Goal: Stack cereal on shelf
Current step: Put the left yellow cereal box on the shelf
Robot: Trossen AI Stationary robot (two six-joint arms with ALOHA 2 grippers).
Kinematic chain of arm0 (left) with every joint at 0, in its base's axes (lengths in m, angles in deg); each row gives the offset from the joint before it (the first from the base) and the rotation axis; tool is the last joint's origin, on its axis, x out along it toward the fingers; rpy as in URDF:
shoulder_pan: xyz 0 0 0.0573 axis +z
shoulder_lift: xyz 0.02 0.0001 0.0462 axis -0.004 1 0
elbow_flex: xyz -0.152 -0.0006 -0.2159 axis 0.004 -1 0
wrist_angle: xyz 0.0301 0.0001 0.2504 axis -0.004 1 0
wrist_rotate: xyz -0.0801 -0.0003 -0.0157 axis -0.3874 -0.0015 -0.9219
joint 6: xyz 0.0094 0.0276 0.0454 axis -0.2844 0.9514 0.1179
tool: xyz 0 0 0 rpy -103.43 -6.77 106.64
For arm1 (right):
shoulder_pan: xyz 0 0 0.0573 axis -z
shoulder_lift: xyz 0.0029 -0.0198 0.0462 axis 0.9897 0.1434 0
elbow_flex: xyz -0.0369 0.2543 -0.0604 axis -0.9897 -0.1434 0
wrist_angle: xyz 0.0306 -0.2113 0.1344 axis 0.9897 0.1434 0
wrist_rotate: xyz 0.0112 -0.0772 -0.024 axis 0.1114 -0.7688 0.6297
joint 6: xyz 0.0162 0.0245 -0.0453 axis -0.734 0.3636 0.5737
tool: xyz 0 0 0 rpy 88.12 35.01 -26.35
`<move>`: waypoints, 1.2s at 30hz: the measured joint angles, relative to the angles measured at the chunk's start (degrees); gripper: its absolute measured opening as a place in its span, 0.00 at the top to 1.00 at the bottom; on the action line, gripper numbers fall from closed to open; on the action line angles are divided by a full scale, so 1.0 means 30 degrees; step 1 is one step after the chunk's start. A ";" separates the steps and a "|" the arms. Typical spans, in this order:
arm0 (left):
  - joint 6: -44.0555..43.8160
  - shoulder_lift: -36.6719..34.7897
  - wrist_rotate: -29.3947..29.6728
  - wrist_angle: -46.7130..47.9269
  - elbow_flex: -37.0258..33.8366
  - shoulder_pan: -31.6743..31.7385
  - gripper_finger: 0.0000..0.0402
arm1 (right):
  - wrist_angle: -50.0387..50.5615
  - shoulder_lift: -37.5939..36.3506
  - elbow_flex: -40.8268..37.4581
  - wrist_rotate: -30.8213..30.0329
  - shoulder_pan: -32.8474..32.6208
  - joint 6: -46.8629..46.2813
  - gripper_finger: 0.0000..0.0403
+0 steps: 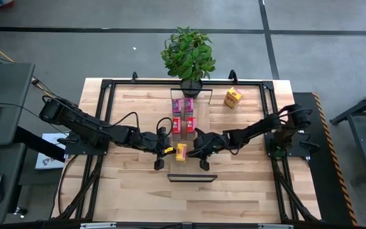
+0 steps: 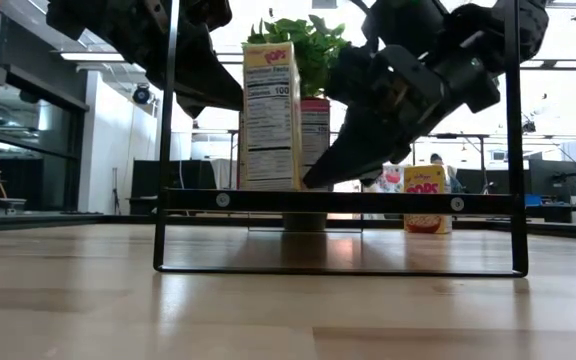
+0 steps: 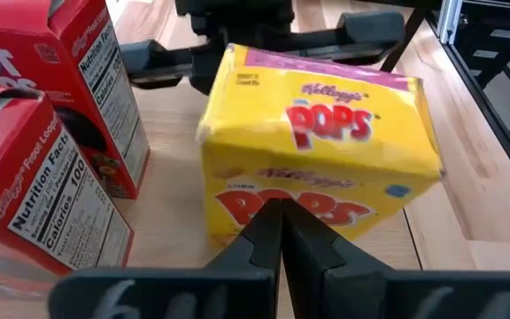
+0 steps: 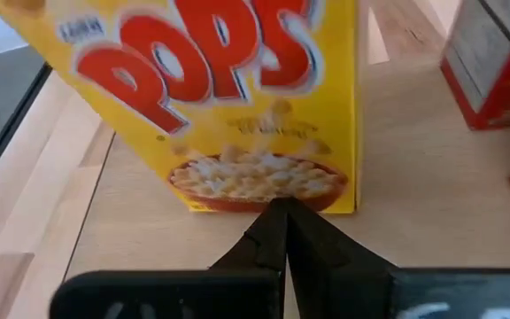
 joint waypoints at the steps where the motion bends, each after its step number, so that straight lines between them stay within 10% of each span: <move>1: 0.0007 0.0000 0.0000 -0.0003 0.0000 0.0000 1.00 | 0.0073 0.0122 0.0169 0.0000 -0.0040 0.0000 1.00; 36: -0.0357 -0.1026 0.0300 0.1448 0.0000 -0.0459 1.00 | -0.0768 0.0914 0.0672 -0.0626 -0.0155 -0.0215 1.00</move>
